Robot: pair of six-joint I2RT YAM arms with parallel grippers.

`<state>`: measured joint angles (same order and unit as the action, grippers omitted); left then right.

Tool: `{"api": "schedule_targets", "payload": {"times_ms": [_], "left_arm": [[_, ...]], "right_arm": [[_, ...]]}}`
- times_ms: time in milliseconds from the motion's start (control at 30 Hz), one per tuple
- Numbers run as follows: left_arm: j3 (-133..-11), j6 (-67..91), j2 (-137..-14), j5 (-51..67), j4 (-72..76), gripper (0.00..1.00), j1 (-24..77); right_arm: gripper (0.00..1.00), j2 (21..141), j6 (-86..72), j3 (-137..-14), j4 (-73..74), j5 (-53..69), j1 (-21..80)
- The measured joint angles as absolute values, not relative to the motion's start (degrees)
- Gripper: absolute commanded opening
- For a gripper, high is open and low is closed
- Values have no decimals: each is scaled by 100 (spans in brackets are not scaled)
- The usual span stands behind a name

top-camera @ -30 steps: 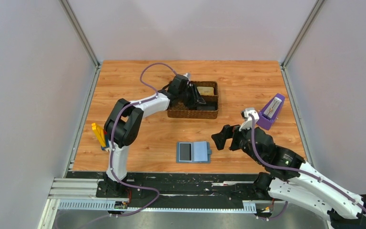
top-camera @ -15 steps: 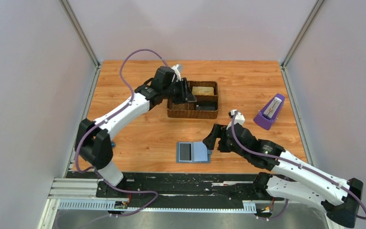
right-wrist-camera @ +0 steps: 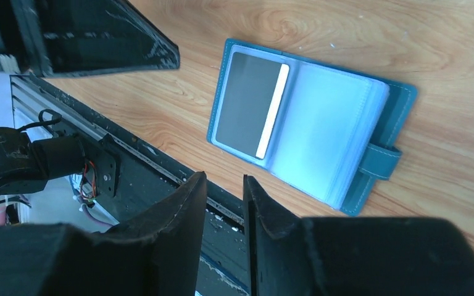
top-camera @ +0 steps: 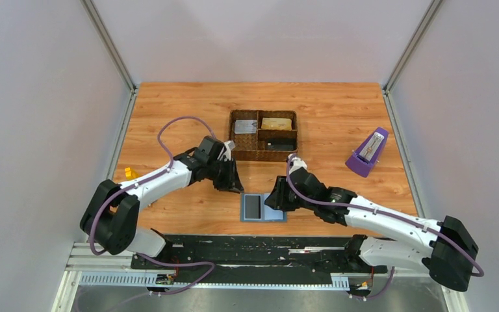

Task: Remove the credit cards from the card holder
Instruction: Remove the credit card from the card holder.

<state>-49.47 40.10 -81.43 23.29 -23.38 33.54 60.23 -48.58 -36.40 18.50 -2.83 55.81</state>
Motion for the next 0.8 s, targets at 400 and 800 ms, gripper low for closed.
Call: {"api": "schedule_targets", "payload": {"times_ms": [400,800], "left_arm": [[-4007,4375,-8541,3002,-888,15,3356],[-3509,4768,-9056,3291,-56,12,3411]], "right_arm": [[29,7105,-4812,-3518,930,156,5566],[29,7588,-4790,-3315,351,613,5216]]}}
